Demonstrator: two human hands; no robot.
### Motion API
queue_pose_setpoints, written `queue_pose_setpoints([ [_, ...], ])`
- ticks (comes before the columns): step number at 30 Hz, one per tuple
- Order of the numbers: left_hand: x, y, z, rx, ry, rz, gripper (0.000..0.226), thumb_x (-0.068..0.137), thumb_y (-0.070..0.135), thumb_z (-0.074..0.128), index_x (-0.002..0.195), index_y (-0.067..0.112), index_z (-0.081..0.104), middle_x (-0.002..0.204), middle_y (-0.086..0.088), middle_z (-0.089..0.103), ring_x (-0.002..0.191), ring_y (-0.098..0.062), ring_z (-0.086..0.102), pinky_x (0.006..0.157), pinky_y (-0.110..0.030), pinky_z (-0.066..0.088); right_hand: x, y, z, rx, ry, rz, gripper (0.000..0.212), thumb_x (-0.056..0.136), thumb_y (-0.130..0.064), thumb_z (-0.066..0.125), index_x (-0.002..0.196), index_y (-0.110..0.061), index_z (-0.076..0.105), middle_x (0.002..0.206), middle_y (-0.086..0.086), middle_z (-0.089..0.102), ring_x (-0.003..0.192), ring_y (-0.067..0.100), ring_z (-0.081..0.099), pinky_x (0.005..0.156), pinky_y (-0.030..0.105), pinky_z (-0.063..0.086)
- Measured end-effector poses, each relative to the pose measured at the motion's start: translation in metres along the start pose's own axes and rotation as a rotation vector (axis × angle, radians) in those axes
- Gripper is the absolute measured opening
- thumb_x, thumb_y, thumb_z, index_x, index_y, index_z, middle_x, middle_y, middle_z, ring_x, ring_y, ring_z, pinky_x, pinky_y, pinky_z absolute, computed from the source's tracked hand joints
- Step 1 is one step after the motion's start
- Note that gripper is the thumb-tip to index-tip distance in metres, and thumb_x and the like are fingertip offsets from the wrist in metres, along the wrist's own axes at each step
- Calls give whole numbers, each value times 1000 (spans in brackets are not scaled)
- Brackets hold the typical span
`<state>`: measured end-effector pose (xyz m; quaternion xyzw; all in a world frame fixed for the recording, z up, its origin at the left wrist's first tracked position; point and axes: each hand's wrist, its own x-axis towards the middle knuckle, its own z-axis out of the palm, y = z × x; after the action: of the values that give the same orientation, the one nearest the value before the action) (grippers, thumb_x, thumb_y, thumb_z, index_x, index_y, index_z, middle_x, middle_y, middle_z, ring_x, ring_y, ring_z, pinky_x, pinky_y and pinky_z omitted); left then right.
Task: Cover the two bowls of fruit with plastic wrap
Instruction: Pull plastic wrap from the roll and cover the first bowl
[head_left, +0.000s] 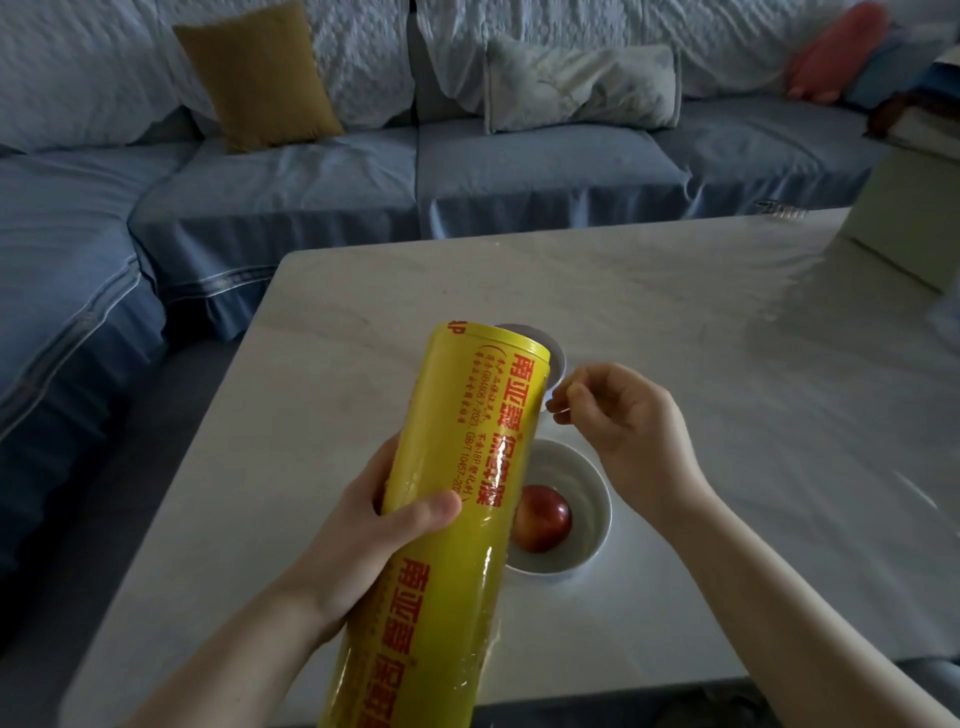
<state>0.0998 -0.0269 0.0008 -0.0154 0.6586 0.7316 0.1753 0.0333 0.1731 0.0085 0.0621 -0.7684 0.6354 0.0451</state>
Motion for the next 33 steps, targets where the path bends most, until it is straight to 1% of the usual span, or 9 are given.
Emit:
queue_pose_setpoints([
  [3,-2,-2,-1,-40,-5,-20,98,26,61,86,114,32,56,102,-3,73,90,-27,71,63,-32,58,-5,0,4,77,23,54,12,87,-12,59,88,-21,68,81,-10,72,78,6,68,81,26,56],
  [5,-3,-4,1,-71,-11,-34,100,23,61,86,113,29,57,99,-5,73,87,-27,71,60,-32,58,-11,-5,11,126,-46,65,20,85,-14,62,101,-23,67,94,-10,71,88,2,67,84,19,54],
  [8,-4,-7,3,-82,8,-48,105,19,63,85,114,25,55,94,-4,74,83,-25,72,57,-29,57,-19,-11,21,177,-43,57,23,82,-16,66,94,-35,64,88,-20,70,87,-5,67,77,11,52],
  [14,-2,-10,5,-85,65,-55,106,14,64,84,109,24,56,87,-4,75,75,-22,73,53,-28,56,-24,-13,32,269,86,93,17,79,-12,69,91,-24,67,97,-6,71,83,0,68,72,13,53],
  [18,0,-13,7,-86,92,-47,109,17,66,83,113,25,54,91,-5,75,79,-24,72,55,-29,57,-28,-12,38,193,58,86,4,79,-20,68,82,-18,71,116,-8,63,96,1,65,84,23,55],
  [23,1,-12,8,-65,99,-29,103,20,65,82,113,29,55,94,-2,74,82,-22,72,56,-28,57,-25,-13,32,246,48,120,32,74,-21,73,104,-24,63,108,-7,68,97,3,66,85,24,55],
  [27,1,-15,10,-60,115,5,74,45,47,72,115,32,54,96,1,74,85,-21,72,58,-27,57,-29,-12,31,244,64,147,41,69,-29,74,108,-19,64,106,-6,70,95,4,67,84,26,56],
  [30,2,-17,11,-41,143,10,61,57,41,68,116,33,53,97,3,73,87,-20,71,60,-27,57,-33,-11,32,234,90,157,40,70,-30,72,108,-18,66,105,-5,71,95,6,68,83,32,57],
  [33,2,-17,11,-32,155,17,68,50,46,68,115,35,53,99,2,73,88,-21,71,61,-28,58,-34,-12,32,233,85,159,35,73,-26,72,107,-19,67,104,-6,71,94,6,68,82,31,57],
])
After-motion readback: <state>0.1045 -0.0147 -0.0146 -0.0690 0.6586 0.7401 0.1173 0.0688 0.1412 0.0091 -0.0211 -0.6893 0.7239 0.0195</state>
